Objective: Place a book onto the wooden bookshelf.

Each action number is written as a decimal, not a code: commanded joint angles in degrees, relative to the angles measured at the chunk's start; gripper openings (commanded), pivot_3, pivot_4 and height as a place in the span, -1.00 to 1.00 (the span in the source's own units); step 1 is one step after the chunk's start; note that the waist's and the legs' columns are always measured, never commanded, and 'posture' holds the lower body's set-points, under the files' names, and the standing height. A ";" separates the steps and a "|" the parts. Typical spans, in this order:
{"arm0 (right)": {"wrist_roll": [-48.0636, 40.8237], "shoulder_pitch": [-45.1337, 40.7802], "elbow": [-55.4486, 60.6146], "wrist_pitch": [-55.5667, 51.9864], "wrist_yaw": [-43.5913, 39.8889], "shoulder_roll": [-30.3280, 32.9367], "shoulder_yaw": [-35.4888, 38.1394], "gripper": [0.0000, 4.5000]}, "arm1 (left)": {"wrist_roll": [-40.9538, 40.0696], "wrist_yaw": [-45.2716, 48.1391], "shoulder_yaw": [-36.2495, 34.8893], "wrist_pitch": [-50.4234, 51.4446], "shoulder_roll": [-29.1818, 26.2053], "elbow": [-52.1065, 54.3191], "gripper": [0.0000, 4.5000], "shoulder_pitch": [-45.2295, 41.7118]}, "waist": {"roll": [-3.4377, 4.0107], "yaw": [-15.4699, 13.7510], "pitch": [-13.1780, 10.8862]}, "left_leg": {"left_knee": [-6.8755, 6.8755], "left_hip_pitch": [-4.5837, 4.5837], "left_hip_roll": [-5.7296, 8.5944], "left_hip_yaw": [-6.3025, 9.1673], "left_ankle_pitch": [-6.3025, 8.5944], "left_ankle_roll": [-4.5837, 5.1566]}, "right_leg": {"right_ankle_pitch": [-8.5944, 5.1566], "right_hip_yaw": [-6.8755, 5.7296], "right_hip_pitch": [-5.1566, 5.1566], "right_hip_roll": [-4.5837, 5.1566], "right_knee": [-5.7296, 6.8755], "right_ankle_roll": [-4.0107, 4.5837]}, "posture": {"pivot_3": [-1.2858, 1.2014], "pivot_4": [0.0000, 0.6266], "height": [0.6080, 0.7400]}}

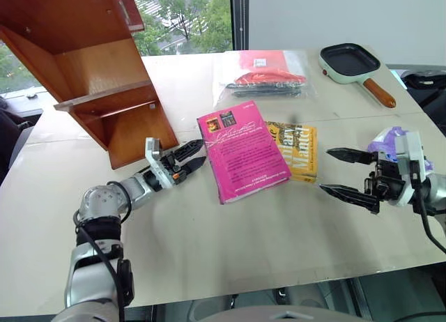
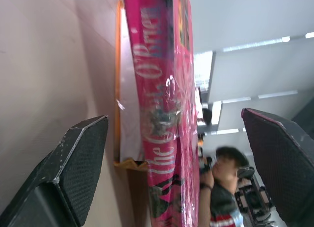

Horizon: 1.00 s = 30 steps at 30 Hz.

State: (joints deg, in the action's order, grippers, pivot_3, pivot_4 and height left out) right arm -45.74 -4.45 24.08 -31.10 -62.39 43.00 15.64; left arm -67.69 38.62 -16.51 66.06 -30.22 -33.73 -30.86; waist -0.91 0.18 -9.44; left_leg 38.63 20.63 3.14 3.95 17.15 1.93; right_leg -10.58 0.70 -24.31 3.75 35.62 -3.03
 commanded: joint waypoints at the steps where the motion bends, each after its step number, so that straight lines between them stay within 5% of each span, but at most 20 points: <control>1: -3.87 0.68 3.84 1.46 0.85 -1.52 2.73 0.98 | 6.25 7.02 4.50 2.83 -0.30 -4.07 1.00 -3.01 | -0.02 -0.29 0.01 | 0.00 0.00 0.01 0.02 0.00 0.00 | 0.00 -0.03 0.01 0.01 0.00 0.00 | 0.03 -0.52 1.00; 8: -0.78 6.50 5.86 2.81 1.78 1.32 6.04 0.98 | 19.76 18.24 10.94 -0.11 1.65 -17.36 1.00 -12.44 | -0.02 -1.27 0.07 | 0.01 0.05 0.15 0.15 0.00 0.00 | -0.01 -0.14 0.03 0.10 -0.01 -0.02 | 0.03 -0.52 1.00; 17: -0.12 11.95 8.33 4.50 2.52 3.54 13.58 0.98 | 25.91 24.22 9.75 0.25 3.24 -21.01 1.00 -14.44 | -0.01 -1.16 0.11 | 0.03 0.05 0.24 0.29 -0.01 0.02 | -0.04 -0.28 0.09 0.26 0.00 -0.07 | 0.03 -0.52 1.00; 20: -1.29 13.78 9.26 4.21 0.99 4.01 14.66 1.00 | 27.46 26.07 9.85 0.50 3.41 -21.33 0.64 -14.00 | 0.01 -1.03 0.12 | 0.03 0.08 0.27 0.38 -0.01 0.02 | -0.08 -0.34 0.11 0.28 0.00 -0.14 | 0.03 -0.52 1.00; 26: -0.27 12.97 7.72 5.67 0.63 4.24 13.43 1.00 | 30.25 28.16 9.73 1.19 4.55 -21.85 -0.56 -13.16 | 0.13 -1.00 0.21 | 0.02 0.02 0.26 0.37 0.00 0.03 | -0.09 -0.33 0.15 0.29 0.01 -0.15 | 0.03 -0.52 1.00; 30: 0.37 11.56 7.41 6.08 0.90 4.08 11.41 1.00 | 29.92 27.36 6.55 0.57 4.76 -22.21 -0.72 -13.13 | 0.20 -1.06 0.29 | 0.04 -0.01 0.27 0.39 0.00 0.04 | -0.11 -0.37 0.22 0.30 0.00 -0.18 | 0.03 -0.52 1.00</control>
State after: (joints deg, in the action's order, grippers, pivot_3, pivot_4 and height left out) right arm -45.30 7.85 30.98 -26.01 -61.34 46.55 27.24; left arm -38.73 67.00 -9.43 65.66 -26.54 -53.59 -46.06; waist -0.71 -0.88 -9.15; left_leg 38.67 20.62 3.40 4.35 17.15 1.96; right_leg -10.69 0.31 -24.09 4.06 35.62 -3.20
